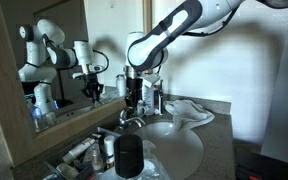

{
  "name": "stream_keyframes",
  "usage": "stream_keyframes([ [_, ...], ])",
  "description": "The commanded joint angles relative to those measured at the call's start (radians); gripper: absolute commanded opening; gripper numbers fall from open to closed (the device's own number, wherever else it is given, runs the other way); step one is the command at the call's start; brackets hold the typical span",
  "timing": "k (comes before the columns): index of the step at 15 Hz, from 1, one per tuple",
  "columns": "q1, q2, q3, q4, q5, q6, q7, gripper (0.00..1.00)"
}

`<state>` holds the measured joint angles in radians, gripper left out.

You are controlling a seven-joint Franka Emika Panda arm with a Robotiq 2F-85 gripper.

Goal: Push the faucet handle backwards then forwards

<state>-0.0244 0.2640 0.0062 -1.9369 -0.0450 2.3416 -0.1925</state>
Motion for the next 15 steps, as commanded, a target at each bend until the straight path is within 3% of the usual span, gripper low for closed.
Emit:
stream_keyframes([
  [1, -0.017, -0.112, 0.003, -0.097, 0.017, -0.132, -0.041, 0.13],
  [13, -0.033, -0.125, 0.001, -0.095, 0.052, -0.246, -0.087, 0.12],
  [15, -0.031, -0.143, -0.004, -0.094, 0.042, -0.356, -0.082, 0.02],
])
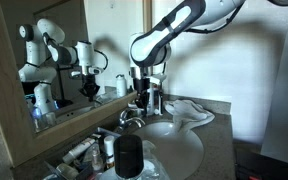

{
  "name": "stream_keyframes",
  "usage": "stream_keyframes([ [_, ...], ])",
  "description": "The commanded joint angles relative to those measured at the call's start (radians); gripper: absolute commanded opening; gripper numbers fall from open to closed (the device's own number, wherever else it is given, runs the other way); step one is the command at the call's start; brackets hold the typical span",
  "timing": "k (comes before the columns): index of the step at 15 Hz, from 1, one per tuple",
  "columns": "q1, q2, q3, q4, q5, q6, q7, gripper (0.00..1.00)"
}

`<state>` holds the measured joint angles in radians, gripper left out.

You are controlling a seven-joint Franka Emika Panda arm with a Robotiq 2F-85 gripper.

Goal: Push the faucet handle backwards then forwards

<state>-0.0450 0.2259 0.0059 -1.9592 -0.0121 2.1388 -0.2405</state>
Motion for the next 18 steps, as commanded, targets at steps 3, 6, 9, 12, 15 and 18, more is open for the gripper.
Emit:
stream_keyframes([
  [3, -0.010, -0.167, -0.010, -0.090, 0.008, -0.246, -0.040, 0.30],
  [6, -0.005, -0.232, -0.012, -0.107, 0.011, -0.280, -0.036, 0.45],
  [9, 0.005, -0.301, -0.010, -0.132, 0.010, -0.272, -0.030, 0.69],
  [12, 0.019, -0.361, -0.008, -0.153, 0.003, -0.259, -0.022, 0.91],
  [15, 0.034, -0.402, -0.004, -0.168, -0.021, -0.247, 0.001, 1.00],
  [18, 0.044, -0.430, -0.005, -0.181, -0.021, -0.240, 0.001, 1.00],
])
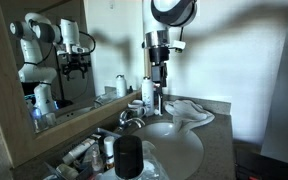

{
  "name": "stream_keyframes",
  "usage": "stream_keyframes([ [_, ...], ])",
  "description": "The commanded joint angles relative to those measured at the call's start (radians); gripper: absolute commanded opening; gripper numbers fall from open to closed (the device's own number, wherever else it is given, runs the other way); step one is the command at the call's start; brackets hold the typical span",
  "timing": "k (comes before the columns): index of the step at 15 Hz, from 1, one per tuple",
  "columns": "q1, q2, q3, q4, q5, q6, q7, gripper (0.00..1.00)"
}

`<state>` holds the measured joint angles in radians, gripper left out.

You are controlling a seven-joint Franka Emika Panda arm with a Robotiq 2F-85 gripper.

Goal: Push the faucet handle backwards then forwards

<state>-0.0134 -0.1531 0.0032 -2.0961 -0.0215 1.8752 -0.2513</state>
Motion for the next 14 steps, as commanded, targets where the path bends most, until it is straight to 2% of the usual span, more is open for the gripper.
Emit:
stream_keyframes([
  [1, 0.014, -0.057, -0.002, -0.046, -0.011, 0.025, 0.012, 1.00],
  [14, 0.034, -0.072, 0.007, -0.061, -0.033, 0.024, 0.026, 1.00],
])
